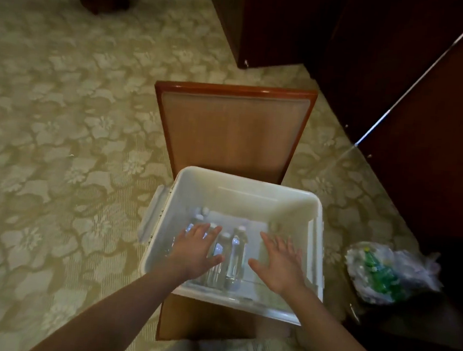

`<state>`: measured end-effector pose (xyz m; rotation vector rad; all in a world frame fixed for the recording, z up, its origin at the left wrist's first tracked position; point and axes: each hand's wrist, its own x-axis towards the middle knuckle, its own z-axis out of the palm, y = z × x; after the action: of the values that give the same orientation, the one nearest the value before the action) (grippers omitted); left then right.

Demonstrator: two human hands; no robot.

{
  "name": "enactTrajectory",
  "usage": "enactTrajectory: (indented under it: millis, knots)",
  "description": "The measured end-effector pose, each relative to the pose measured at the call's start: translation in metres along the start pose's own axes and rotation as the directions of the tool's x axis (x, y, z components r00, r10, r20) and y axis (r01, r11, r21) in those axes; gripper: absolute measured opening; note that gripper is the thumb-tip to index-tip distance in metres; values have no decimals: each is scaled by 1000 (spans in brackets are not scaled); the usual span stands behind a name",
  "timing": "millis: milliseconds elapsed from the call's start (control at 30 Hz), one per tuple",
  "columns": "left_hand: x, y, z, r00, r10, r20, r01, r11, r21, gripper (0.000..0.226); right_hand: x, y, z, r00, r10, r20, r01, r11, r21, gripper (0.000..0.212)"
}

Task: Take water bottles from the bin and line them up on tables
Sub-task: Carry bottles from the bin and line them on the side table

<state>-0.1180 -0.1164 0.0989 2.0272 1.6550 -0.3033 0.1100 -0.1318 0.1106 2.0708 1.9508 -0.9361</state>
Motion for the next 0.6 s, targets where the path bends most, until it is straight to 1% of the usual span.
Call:
enactTrajectory:
  millis: [100, 233, 300, 433, 533, 600]
  knots:
    - [39, -10, 9, 994, 5, 107, -4, 1000, -7, 78, 36, 4, 11, 996, 43, 84, -45, 999, 18, 77]
    - [79, -19, 32, 979, 4, 202, -4, 1000, 0, 78, 81, 12, 34, 980, 92, 174, -101, 994, 41, 77]
    - [97, -23, 46, 969, 1, 248, -10, 999, 33, 79, 104, 18, 48, 968, 115, 222, -133, 989, 71, 77]
    - [137, -33, 82, 960, -10, 279, 6, 1000, 15, 78, 149, 34, 83, 943, 135, 305, -177, 977, 117, 78]
    - [163, -41, 107, 951, -8, 310, 16, 1000, -22, 83, 179, 43, 110, 923, 124, 364, -181, 976, 125, 82]
    - [174, -43, 120, 948, 12, 319, -16, 1000, 9, 85, 193, 45, 122, 918, 116, 379, -205, 957, 204, 82]
